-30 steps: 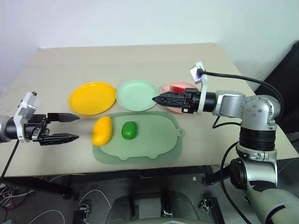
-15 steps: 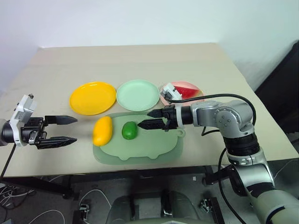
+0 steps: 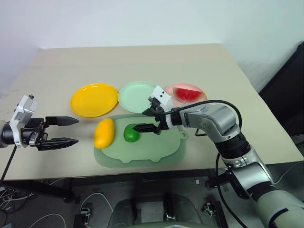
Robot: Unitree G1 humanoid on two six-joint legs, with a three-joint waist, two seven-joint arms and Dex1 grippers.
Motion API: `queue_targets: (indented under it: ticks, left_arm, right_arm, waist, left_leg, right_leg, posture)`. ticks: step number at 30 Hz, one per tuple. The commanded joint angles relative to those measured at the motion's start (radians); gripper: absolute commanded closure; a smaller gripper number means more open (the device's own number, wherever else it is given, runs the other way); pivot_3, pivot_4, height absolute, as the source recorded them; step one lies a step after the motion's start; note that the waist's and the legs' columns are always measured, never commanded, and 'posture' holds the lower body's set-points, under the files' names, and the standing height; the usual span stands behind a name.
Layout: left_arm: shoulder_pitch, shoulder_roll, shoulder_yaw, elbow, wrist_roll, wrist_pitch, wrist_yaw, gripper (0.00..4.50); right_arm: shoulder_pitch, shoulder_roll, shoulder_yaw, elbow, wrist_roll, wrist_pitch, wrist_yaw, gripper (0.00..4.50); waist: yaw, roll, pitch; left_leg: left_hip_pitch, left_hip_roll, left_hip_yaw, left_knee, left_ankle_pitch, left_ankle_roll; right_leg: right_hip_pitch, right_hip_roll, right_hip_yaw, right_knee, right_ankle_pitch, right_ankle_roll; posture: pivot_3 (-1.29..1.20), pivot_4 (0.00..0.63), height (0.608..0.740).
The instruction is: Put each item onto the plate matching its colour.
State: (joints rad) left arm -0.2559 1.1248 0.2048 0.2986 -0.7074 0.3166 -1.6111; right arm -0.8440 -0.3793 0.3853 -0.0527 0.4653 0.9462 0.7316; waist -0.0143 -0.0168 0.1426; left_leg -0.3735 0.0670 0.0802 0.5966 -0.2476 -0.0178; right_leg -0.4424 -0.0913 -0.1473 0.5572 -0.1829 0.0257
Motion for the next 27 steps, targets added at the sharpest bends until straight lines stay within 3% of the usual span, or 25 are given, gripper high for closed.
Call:
queue_targets:
  ticks: [1,12,16,21,27]
  left_arm:
    - [-0.027,0.000,0.016,-0.006,0.001,-0.004,-0.003,0.00]
    - [-0.050,-0.004,0.005,0.010,0.008,-0.005,-0.003,0.00]
    - [-0.043,-0.001,0.008,0.013,0.008,-0.006,-0.003,0.00]
    - [-0.043,-0.005,0.005,0.020,0.010,-0.011,-0.003,0.00]
    - [-0.057,-0.020,-0.009,0.033,0.016,-0.021,-0.003,0.00]
  right_arm:
    - [-0.030,-0.023,0.031,-0.005,-0.069,-0.105,0.065,0.02]
    - [-0.059,0.087,-0.069,0.055,-0.003,0.059,0.071,0.02]
    - [-0.141,0.225,-0.256,0.201,0.002,0.362,-0.145,0.02]
    - [-0.230,0.328,-0.464,0.281,-0.023,0.628,-0.309,0.02]
    - [-0.347,0.307,-0.507,0.453,-0.017,0.668,-0.470,0.02]
  waist:
    - [0.000,0.000,0.000]
    - [-0.002,0.000,0.000]
    - [-0.003,0.000,0.000]
    - [0.001,-0.001,0.000]
    - [-0.004,-0.001,0.000]
  left_leg:
    - [0.000,0.000,0.000,0.000,0.000,0.000]
    - [0.000,0.001,0.000,0.000,0.000,0.000]
    - [0.000,0.001,0.000,0.001,0.000,0.000]
    - [0.000,0.001,-0.001,0.001,0.000,0.000]
    - [0.000,-0.001,0.000,0.000,0.000,0.001]
  right_leg:
    - [0.000,0.000,0.000,0.000,0.000,0.000]
    - [0.000,0.002,-0.001,0.002,0.000,0.000]
    - [0.000,0.001,0.000,0.003,0.000,0.000]
    - [-0.001,0.000,-0.001,0.003,0.001,-0.001]
    - [0.000,-0.002,0.000,0.003,0.001,-0.001]
  posture:
    - [0.00,0.150,0.740]
    - [0.00,0.150,0.740]
    - [0.00,0.150,0.740]
    - [0.00,0.150,0.740]
    - [0.00,0.150,0.740]
